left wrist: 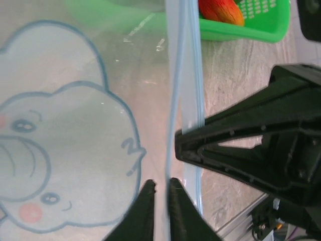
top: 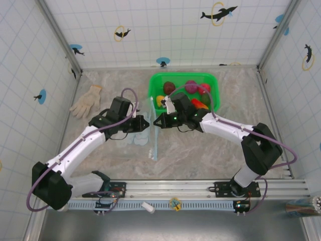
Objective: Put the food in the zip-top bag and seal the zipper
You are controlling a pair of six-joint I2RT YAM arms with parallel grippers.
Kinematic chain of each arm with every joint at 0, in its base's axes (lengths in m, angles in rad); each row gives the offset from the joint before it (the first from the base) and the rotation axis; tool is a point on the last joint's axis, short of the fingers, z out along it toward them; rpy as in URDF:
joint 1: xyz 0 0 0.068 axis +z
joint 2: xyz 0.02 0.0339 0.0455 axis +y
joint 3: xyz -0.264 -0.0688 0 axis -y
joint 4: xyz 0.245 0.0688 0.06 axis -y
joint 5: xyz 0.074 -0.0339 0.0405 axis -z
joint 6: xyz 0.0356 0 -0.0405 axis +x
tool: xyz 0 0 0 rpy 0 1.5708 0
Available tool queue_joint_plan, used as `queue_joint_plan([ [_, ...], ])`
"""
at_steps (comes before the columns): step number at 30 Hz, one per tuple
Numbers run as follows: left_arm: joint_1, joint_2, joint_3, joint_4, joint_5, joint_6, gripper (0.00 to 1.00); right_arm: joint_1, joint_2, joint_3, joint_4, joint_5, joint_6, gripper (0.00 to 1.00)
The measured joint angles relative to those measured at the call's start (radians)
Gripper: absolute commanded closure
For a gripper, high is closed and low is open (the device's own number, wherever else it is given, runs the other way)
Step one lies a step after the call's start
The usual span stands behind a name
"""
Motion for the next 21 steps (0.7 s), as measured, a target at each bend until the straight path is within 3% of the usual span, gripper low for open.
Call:
queue_joint_plan([
  [4,0.000,0.008,0.000,0.001,-0.032,-0.011,0.75,0.014,0.000,0.000,0.002,0.016,0.005,1.00],
  [21,-0.008,0.020,-0.037,0.027,-0.048,-0.034,0.74,0.032,0.000,0.000,0.001,0.041,0.013,1.00],
])
